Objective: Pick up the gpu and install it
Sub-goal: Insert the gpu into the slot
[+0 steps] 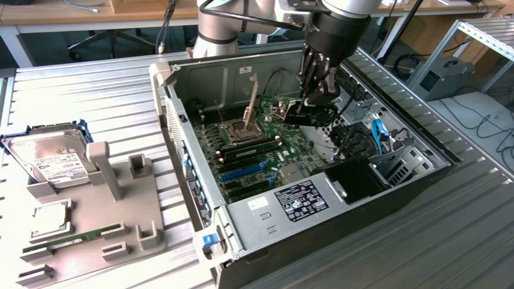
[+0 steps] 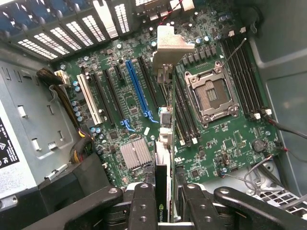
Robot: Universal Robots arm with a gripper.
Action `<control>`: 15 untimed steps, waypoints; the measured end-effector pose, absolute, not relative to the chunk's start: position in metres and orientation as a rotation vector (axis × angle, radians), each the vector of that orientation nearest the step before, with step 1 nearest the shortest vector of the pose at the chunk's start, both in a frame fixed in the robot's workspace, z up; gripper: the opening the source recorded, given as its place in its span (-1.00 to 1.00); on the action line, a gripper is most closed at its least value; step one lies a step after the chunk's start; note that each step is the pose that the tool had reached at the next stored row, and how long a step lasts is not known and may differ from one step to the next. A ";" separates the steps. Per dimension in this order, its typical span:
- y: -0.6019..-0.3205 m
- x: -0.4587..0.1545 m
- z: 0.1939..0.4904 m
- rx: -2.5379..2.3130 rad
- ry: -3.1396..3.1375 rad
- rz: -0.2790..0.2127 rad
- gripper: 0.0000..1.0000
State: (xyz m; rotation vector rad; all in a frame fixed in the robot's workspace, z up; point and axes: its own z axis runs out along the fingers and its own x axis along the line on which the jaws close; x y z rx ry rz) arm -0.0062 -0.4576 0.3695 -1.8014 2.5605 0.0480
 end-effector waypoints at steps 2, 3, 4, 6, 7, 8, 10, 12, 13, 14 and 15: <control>-0.458 -0.006 0.369 -1.803 2.559 0.048 -0.48; -0.458 -0.006 0.369 -1.804 2.559 0.048 -0.48; -0.458 -0.006 0.369 -1.804 2.558 0.048 -0.48; -0.458 -0.006 0.369 -1.805 2.558 0.048 -0.48; -0.458 -0.006 0.369 -1.805 2.558 0.048 -0.48; -0.458 -0.006 0.369 -1.806 2.557 0.048 -0.48; -0.458 -0.006 0.369 -1.808 2.556 0.048 -0.48; -0.458 -0.006 0.369 -1.810 2.555 0.048 -0.48; -0.458 -0.006 0.369 -1.810 2.554 0.048 -0.48; -0.458 -0.006 0.369 -1.811 2.554 0.048 -0.48; -0.458 -0.006 0.369 -1.812 2.553 0.048 -0.48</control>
